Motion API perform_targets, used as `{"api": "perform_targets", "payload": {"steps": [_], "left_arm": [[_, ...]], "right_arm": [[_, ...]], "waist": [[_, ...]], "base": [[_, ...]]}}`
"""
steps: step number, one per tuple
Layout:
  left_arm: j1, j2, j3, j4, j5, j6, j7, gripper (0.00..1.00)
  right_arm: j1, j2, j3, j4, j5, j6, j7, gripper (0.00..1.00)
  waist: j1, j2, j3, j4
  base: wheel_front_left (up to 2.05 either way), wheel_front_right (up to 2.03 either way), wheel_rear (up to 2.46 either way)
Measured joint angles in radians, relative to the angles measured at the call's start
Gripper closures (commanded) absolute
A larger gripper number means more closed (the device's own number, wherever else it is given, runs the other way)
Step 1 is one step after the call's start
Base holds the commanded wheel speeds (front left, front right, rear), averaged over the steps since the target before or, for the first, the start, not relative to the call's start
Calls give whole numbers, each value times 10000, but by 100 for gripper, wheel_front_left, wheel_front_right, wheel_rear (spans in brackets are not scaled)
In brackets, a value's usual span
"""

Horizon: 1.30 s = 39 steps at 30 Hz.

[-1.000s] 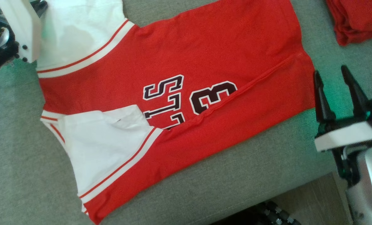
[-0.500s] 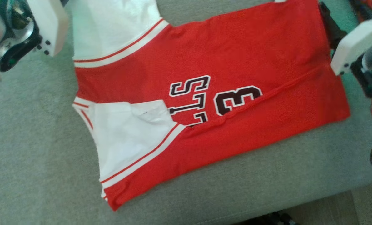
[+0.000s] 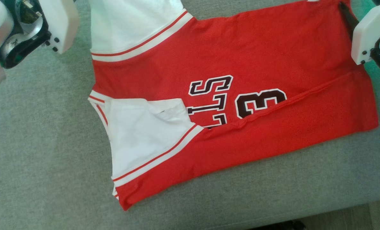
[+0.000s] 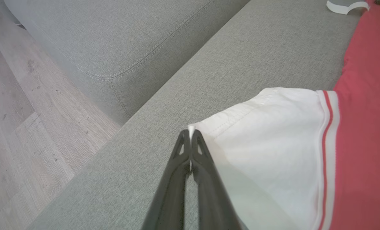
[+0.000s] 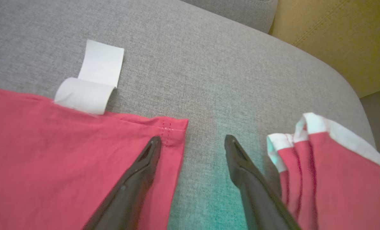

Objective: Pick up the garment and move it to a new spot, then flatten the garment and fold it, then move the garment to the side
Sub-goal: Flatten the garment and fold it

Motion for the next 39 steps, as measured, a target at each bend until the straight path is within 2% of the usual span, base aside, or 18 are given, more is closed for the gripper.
{"api": "perform_targets", "payload": {"steps": [4, 9, 11, 12, 14, 16, 18, 21, 24, 25, 28, 31, 39], "left_arm": [[-40, -50, -6, -54, 25, 0, -2, 100], [-39, -104, -10, -127, 107, 0, -2, 100], [-37, -119, -13, -142, 109, 0, -2, 100], [-37, -125, -13, -159, 119, 0, -2, 100], [-35, -125, -13, -176, 119, 0, -2, 100], [-29, -125, -15, -176, 121, 0, -2, 100], [-24, -125, -15, -180, 192, 0, -2, 100], [-19, -125, -17, -190, 196, 0, -2, 100], [-17, -125, -17, -198, 211, 0, -2, 100], [-17, -125, -17, -211, 232, -2, -2, 100], [-11, -125, -21, -209, 332, -2, -31, 100], [-16, -123, -25, -23, 401, -2, -596, 100], [-307, -232, -36, 1083, 917, -6, -2734, 100]], "right_arm": [[-303, -136, 527, 311, 291, 0, -8, 7], [-671, -456, 1384, 533, 731, 0, 0, 9], [-755, -531, 1697, 562, 951, 0, 98, 16], [-812, -616, 1871, 564, 1051, 0, 100, 16], [-929, -779, 2211, 560, 1237, 0, 98, 44], [-1020, -819, 2502, 560, 1398, 0, 96, 58], [-1057, -872, 2765, 550, 1492, 0, 84, 60], [-1163, -984, 3074, 562, 1601, 0, 75, 68], [-1235, -1024, 3285, 577, 1659, 0, -10, 84], [-1259, -1049, 3375, 602, 1661, 0, -111, 99], [-1309, -1058, 3570, 717, 1716, 0, -372, 100], [-1405, -1028, 3509, 947, 1845, 0, -880, 100], [-1428, -629, 2247, 1496, 2842, 0, -2619, 100]], "waist": [[0, 0, 20, 130], [-1, 0, 44, 310], [-1, 0, 41, 365], [-2, 0, 41, 396], [-1, 0, 43, 449], [-1, 0, 35, 479], [-1, 0, 17, 499], [-1, 0, -2, 521], [-1, 0, -4, 532], [-1, 0, 0, 541], [-1, 0, -11, 555], [0, 0, -45, 553], [-1, 0, -354, 568]], "base": [[0, 0, 0], [0, 0, 0], [0, 0, 0], [0, 0, 0], [0, 0, 0], [0, 0, 0], [0, 0, 0], [0, 0, 0], [0, 0, 0], [0, 0, 0], [0, 0, 0], [0, 0, 0], [0, 0, 0]]}}
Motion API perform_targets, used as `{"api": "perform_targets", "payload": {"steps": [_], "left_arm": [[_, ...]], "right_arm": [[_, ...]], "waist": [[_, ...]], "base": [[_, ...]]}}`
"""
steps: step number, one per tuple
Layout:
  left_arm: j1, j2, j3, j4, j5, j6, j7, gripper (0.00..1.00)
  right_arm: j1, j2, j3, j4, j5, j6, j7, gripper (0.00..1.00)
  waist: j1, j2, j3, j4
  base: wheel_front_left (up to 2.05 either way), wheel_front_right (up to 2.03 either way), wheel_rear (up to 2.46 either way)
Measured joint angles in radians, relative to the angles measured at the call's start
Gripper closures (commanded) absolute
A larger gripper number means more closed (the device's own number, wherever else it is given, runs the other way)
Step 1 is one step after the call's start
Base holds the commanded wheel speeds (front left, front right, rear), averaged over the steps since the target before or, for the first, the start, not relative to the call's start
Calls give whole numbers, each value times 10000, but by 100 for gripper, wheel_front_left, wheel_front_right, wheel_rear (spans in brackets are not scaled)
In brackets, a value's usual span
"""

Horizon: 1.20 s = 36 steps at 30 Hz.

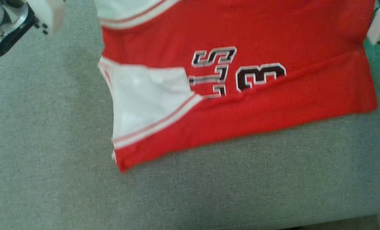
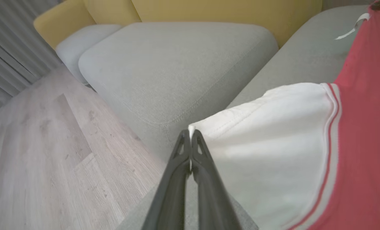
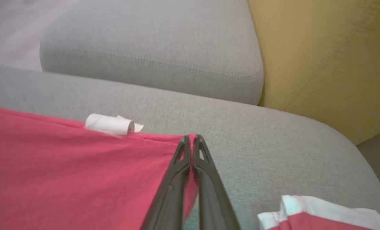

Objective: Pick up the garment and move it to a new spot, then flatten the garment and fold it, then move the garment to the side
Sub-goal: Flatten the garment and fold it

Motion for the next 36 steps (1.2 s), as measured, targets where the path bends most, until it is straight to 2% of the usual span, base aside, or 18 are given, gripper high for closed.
{"api": "perform_targets", "payload": {"steps": [3, 8, 17, 25, 32, 36], "left_arm": [[-33, -102, 2, 188, 50, 0, -602, 100], [371, -77, 10, -151, -259, 0, -965, 100], [2314, 635, -8, -1576, -474, 29, -1218, 100], [3955, 1198, -8, -3436, -441, 999, -1791, 100], [5386, 1281, -8, -4282, -424, 1783, -2291, 100], [6040, 1225, -2, -4435, -221, 2092, -2665, 100]], "right_arm": [[47, 4, -366, 52, 500, 0, -318, 100], [702, -146, -539, -219, 1089, 0, -602, 100], [2236, -629, -936, -677, 1766, 0, -1041, 100], [3809, -941, -1329, -1273, 1941, 0, -1352, 100], [5013, -1001, -1910, -1674, 1879, 0, -1538, 100], [5639, -1030, -2527, -1973, 1691, 0, -1707, 100]], "waist": [[0, 0, -204, 27], [-1, 0, -609, 143], [-1, 0, -1273, 552], [-2, 1, -1675, 997], [0, 1, -1721, 1113], [0, 0, -1685, 1129]], "base": [[0, 0, 0], [0, 0, 0], [0, 0, 0], [0, 0, 0], [0, 0, 0], [0, 0, 0]]}}
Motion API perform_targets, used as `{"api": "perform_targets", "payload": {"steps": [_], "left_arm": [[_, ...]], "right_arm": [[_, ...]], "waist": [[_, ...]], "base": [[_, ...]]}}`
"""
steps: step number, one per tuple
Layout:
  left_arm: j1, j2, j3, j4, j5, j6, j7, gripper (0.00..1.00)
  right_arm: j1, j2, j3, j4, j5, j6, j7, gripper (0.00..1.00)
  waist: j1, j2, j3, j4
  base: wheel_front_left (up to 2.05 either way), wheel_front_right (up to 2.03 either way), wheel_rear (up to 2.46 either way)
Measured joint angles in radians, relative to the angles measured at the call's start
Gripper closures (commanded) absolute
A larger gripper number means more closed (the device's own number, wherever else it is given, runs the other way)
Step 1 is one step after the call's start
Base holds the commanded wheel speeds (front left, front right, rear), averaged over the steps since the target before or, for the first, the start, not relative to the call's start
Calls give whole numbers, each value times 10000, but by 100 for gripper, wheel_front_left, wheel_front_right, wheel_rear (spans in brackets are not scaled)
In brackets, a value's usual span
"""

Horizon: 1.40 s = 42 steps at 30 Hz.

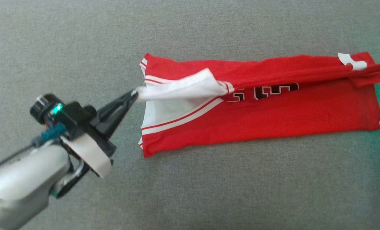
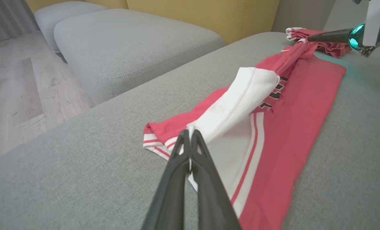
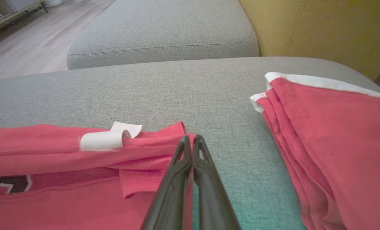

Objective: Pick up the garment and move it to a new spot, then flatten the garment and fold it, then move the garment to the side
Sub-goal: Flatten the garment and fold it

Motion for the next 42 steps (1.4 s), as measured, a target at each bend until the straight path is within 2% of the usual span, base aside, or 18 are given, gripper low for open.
{"api": "perform_targets", "payload": {"steps": [1, 4, 5, 7, 9, 10, 11, 12, 13, 14, 16, 18, 21, 26, 31, 36, 42], "left_arm": [[123, -42, 0, 13, 38, 77, -61, 100], [476, -238, 4, 150, 111, 201, -157, 88], [577, -326, 6, 242, 140, 205, -161, 88], [764, -514, 6, 506, 274, 213, -244, 77], [839, -619, 10, 654, 303, 224, -251, 76], [968, -834, 17, 997, 309, 311, -337, 75], [1031, -940, 27, 1166, 345, 384, -353, 71], [1031, -940, 27, 1166, 345, 384, -353, 58], [1110, -1064, 63, 1340, 351, 454, -410, 13], [1297, -1306, 203, 1590, 383, 598, -472, 0], [1430, -1438, 343, 1701, 383, 704, -504, 0], [1739, -1701, 755, 1862, 383, 1051, -514, 0], [2448, -2163, 2063, 1645, 663, 1649, -535, 0], [4203, -3007, 3835, 1035, 1820, 2153, -543, 0], [6030, -3979, 5430, 385, 3467, 2683, -543, 0], [7341, -4974, 6445, -184, 4669, 2606, -543, 0], [8148, -5706, 7148, -548, 5841, 2031, -543, 0]], "right_arm": [[119, 0, -128, -94, -50, 0, -2, 100], [453, 19, -489, -349, -224, 0, -6, 100], [585, 40, -610, -453, -270, 0, -6, 100], [862, 90, -848, -621, -403, 0, 0, 100], [1001, 132, -986, -696, -466, 0, 10, 100], [1280, 257, -1260, -853, -571, 0, 50, 91], [1421, 330, -1373, -970, -598, 0, 98, 73], [1421, 330, -1373, -970, -598, 0, 98, 46], [1582, 422, -1515, -1101, -598, 0, 98, 0], [1917, 548, -1797, -1361, -627, 0, 100, 0], [2125, 608, -1969, -1522, -698, 0, 100, 0], [2554, 757, -2334, -1852, -708, 0, 98, 0], [3275, 1122, -2964, -2403, -865, 0, 94, 0], [4212, 2127, -4065, -3154, -1145, 0, 113, 0], [4389, 3003, -5311, -3014, -1967, 0, 696, 0], [3697, 3797, -6911, -1864, -2899, 0, 1352, 0], [2452, 3917, -8406, -403, -3900, 0, 1781, 0]], "waist": [[0, 0, 4, -3], [0, 0, 9, -8], [0, 0, 7, -7], [0, 0, -9, -6], [0, 0, -27, -6], [0, 0, -79, -18], [0, 0, -115, -27], [0, 0, -115, -27], [0, 0, -159, -36], [0, 0, -254, -51], [0, 0, -311, -58], [0, 0, -435, -73], [0, 0, -666, -92], [-1, 0, -1160, -91], [-2, 0, -1591, 146], [-1, 0, -1800, 683], [0, 0, -1845, 1375]], "base": [[0, 0, 0], [0, 0, 0], [0, 0, 0], [0, 0, 0], [0, 0, 0], [0, 0, 0], [0, 0, 0], [0, 0, 0], [0, 0, 0], [0, 0, 0], [0, 0, 0], [0, 0, 0], [0, 0, 0], [0, 0, 0], [0, 0, 0], [0, 0, 0], [0, 0, 0]]}}
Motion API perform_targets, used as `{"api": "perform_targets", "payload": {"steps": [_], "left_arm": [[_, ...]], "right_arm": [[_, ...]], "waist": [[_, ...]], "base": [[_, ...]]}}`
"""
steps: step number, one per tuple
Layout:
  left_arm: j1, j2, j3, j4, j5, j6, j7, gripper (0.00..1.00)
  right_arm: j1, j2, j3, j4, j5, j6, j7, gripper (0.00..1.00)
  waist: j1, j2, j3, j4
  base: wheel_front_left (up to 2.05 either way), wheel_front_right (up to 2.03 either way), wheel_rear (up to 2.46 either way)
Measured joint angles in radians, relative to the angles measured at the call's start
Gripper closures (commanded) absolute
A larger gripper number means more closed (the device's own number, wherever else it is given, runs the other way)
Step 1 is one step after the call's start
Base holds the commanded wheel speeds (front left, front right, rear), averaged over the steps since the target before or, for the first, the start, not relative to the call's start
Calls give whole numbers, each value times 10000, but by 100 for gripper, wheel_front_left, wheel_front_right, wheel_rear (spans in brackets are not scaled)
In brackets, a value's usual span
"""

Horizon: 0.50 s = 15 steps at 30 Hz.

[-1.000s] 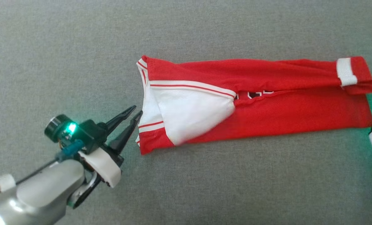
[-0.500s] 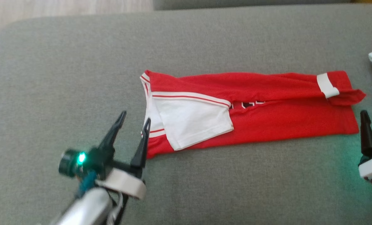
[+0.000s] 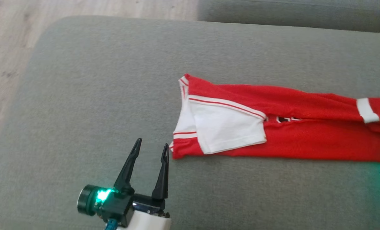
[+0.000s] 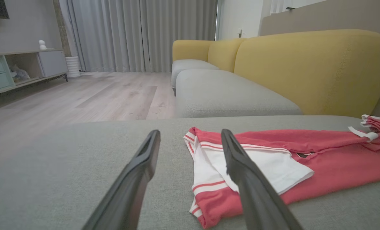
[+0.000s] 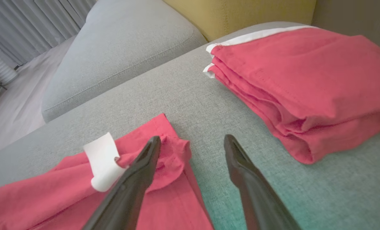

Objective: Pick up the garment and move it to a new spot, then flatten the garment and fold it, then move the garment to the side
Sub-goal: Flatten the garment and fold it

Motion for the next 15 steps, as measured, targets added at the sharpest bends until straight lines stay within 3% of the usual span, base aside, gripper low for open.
{"api": "perform_targets", "payload": {"steps": [9, 10, 11, 12, 15], "left_arm": [[225, -639, 1024, -81, 855, -817, 0, 0], [234, -694, 1133, -94, 928, -874, 0, 0], [248, -756, 1256, -105, 988, -955, 0, 0], [267, -805, 1371, -115, 1045, -968, 0, 0], [397, -951, 1670, -159, 1168, -1220, -2, 0]], "right_arm": [[-854, -2, -782, 1965, -1273, 0, 1030, 0], [-958, 8, -744, 1994, -1225, 0, 1248, 10], [-1054, 35, -656, 1988, -1099, 0, 1421, 51], [-1134, 46, -523, 1927, -924, 0, 1524, 100], [-1105, 196, 82, 1578, -472, 0, 1509, 100]], "waist": [[0, 0, 212, 342], [0, 0, 224, 320], [0, 0, 236, 282], [1, 0, 246, 231], [1, 0, 265, 14]], "base": [[0, 0, 0], [0, 0, 0], [0, 0, 0], [0, 0, 0], [0, 0, 0]]}}
